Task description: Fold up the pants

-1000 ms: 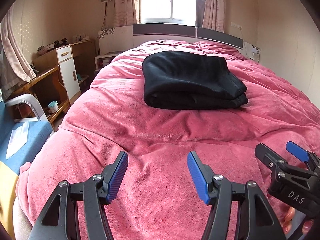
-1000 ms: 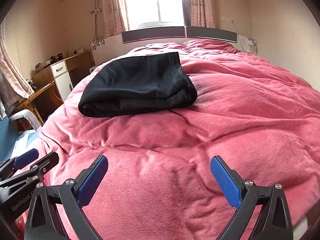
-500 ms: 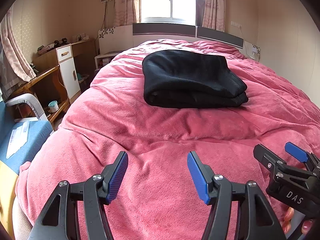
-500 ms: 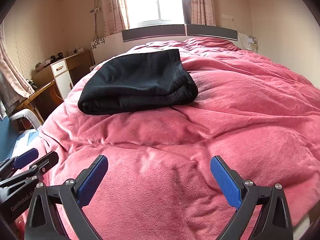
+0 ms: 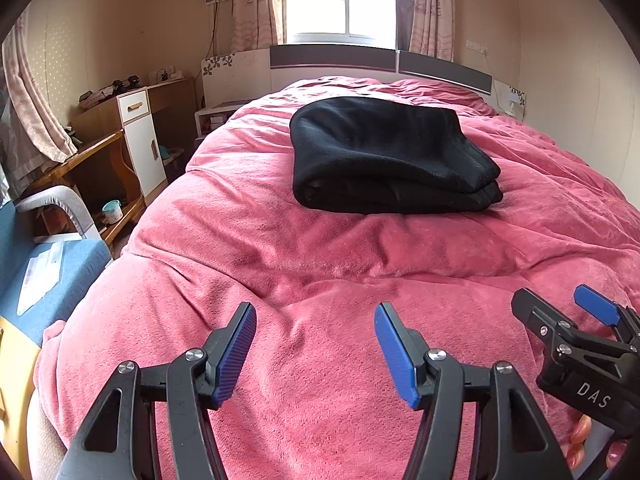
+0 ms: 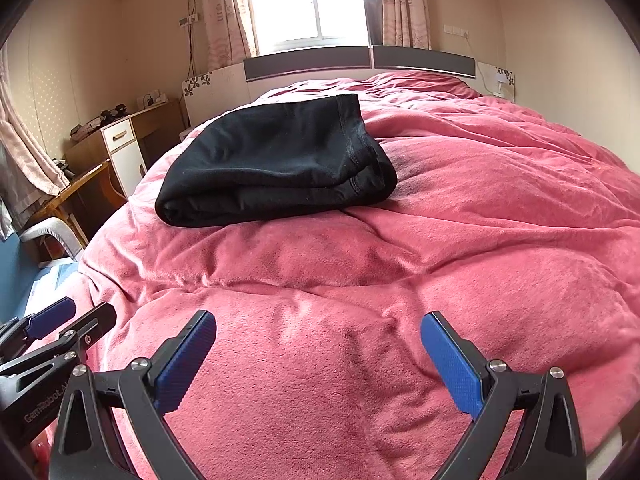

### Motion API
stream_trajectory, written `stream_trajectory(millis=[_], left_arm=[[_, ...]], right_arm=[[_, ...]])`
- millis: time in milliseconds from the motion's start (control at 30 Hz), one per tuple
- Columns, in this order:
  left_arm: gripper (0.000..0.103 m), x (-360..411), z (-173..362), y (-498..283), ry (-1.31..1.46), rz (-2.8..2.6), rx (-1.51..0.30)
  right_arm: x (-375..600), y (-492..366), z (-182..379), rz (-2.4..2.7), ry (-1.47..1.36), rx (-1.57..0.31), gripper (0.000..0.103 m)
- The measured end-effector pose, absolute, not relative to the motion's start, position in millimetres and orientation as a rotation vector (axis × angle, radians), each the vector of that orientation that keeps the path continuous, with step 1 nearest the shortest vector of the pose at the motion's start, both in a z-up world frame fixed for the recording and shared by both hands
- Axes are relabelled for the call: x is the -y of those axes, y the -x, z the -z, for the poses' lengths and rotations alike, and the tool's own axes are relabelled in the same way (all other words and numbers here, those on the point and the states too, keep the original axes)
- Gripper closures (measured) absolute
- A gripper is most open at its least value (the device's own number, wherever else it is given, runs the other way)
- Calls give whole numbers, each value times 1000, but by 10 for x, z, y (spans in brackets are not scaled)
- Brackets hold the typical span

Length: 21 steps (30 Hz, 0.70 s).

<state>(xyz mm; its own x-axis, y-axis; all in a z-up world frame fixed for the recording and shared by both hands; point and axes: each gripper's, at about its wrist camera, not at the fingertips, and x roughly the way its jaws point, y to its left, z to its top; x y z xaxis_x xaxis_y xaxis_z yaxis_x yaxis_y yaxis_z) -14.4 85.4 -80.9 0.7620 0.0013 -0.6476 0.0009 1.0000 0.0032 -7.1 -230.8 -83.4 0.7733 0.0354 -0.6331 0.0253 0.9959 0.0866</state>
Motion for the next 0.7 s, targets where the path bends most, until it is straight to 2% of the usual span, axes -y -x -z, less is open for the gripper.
stream_trajectory(millis=[700], left_arm=[[40,-849,828,159,-7,-9,-703]], right_arm=[[2305,62,853,-7,-92,-694,0]])
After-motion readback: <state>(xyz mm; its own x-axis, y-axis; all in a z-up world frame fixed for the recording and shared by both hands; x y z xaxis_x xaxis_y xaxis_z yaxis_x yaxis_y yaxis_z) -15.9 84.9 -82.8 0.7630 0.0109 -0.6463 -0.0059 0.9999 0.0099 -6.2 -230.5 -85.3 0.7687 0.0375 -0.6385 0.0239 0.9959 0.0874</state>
